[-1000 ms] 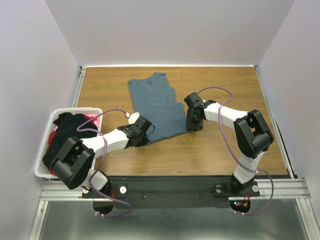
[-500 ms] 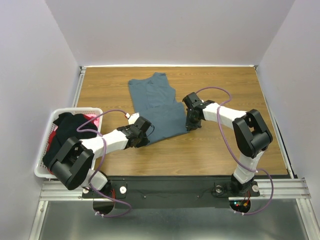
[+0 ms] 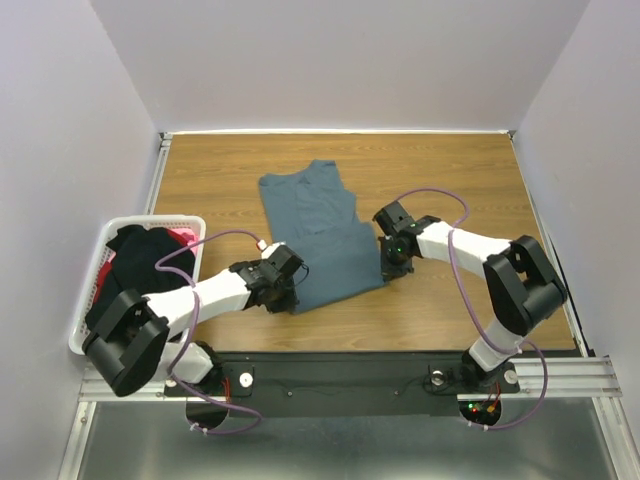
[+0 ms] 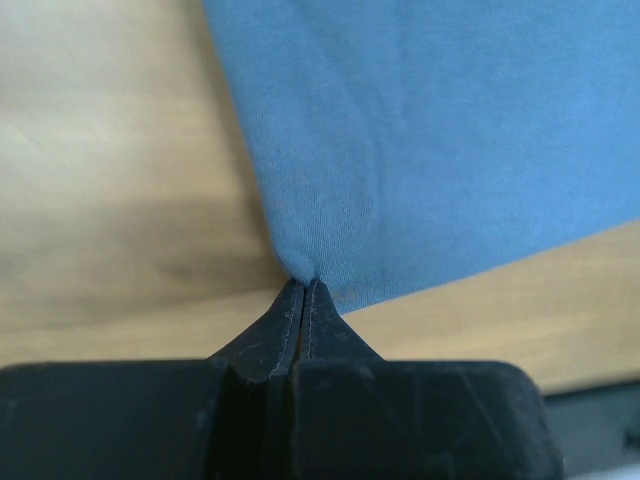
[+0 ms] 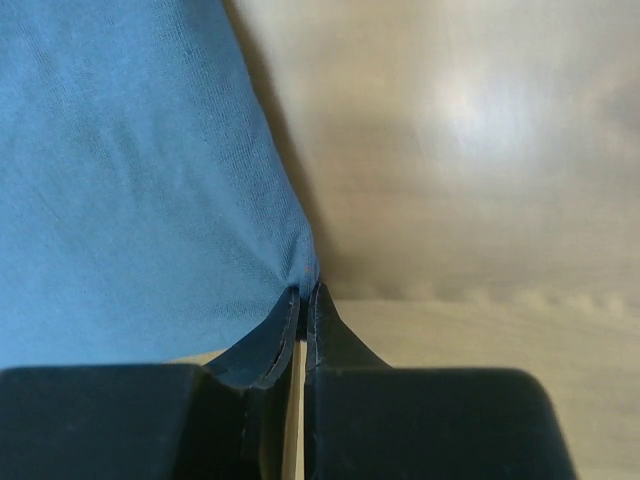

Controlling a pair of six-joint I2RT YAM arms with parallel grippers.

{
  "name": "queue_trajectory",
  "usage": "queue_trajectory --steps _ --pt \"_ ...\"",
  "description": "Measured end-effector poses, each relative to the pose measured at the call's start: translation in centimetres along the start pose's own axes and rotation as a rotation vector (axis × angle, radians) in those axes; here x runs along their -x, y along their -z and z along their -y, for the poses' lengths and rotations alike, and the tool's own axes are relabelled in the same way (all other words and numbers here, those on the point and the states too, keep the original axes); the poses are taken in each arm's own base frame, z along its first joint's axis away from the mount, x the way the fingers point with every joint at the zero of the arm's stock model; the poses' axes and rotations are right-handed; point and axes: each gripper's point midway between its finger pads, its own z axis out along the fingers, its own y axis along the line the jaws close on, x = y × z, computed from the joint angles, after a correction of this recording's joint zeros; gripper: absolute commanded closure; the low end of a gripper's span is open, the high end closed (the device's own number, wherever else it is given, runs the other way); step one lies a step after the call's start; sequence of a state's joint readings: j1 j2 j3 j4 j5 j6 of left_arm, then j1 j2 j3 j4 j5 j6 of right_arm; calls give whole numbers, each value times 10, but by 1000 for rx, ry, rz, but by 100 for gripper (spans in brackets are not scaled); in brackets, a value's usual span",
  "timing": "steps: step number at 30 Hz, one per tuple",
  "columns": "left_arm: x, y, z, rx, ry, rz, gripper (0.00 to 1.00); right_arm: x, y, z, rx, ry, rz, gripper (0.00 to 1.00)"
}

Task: Fold and stack the t-shirts
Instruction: Fold the tshirt

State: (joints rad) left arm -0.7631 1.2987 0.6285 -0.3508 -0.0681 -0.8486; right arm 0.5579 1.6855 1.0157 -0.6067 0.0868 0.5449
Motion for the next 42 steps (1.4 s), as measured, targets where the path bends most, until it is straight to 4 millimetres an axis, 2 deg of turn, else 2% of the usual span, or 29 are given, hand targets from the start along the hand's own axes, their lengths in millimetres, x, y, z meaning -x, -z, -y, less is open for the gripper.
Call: queue_trajectory --steps 3,7,9,11,17,21,23,24,26,29,34,42 --pt "-18 10 9 -37 -26 -43 100 -24 7 10 7 27 -51 99" --pt "-42 19 18 -57 -48 -95 100 -46 17 25 -21 64 -117 99" --pt "-45 23 19 -55 -30 -100 100 -52 21 30 -37 83 -144 99" --pt "-40 28 19 -45 7 -80 100 -51 27 31 -46 101 -157 99" --pt "2 55 34 -36 82 66 100 -10 51 20 -54 143 -69 99" --pt "44 76 41 -20 124 193 100 34 72 1 -32 150 29 99" --pt "72 88 40 -4 153 272 100 54 83 -7 -25 151 78 99" --pt "79 90 38 1 162 290 100 59 85 -9 -24 151 87 99" --pt "104 100 33 19 179 358 100 80 95 -19 -19 152 128 99" --pt "124 104 24 41 193 405 100 102 100 -29 -18 156 162 99" --pt "144 101 11 72 180 444 100 138 102 -47 -11 167 215 99" --pt "176 100 11 95 139 502 100 173 109 -61 -17 188 284 99"
